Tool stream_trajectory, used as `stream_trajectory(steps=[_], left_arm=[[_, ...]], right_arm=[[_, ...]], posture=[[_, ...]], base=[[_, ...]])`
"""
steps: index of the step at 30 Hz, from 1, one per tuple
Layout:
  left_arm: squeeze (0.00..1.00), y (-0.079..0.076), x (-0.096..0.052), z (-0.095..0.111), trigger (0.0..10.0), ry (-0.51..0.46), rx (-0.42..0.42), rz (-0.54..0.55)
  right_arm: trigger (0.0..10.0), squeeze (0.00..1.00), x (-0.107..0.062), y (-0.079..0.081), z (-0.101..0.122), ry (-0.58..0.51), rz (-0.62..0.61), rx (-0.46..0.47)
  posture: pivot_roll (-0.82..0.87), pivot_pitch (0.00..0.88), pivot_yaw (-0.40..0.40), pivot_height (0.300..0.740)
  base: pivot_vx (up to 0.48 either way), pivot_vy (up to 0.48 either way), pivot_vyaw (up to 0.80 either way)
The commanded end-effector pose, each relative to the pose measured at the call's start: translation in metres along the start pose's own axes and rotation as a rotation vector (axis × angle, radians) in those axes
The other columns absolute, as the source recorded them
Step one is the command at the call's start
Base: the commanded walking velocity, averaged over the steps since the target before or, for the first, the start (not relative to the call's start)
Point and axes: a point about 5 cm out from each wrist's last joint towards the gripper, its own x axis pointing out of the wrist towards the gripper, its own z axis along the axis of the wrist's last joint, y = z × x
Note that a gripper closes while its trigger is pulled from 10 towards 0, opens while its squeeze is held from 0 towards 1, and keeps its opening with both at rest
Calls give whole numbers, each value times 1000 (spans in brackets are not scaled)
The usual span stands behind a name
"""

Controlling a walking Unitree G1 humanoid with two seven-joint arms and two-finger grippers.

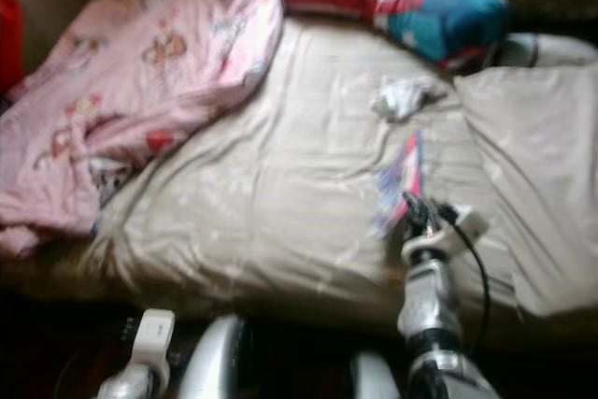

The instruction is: Clean up the room

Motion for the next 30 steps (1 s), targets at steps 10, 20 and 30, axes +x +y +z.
stream_trajectory(steps=[10,20,30], left_arm=[[0,5,-2,-5,10000,25,25,5],[0,12,-2,-5,10000,25,35,17],[0,16,-3,-6,10000,27,48,16]], right_arm=[[10000,0,15,11,28,-99,92,122],[10000,0,20,11,27,-58,72,151],[10000,0,-16,-52,8,82,-292,52]], posture=[[-118,229,84,625],[-98,228,95,625],[-77,240,114,625]], base=[[0,0,0],[0,0,0],[0,0,0]])
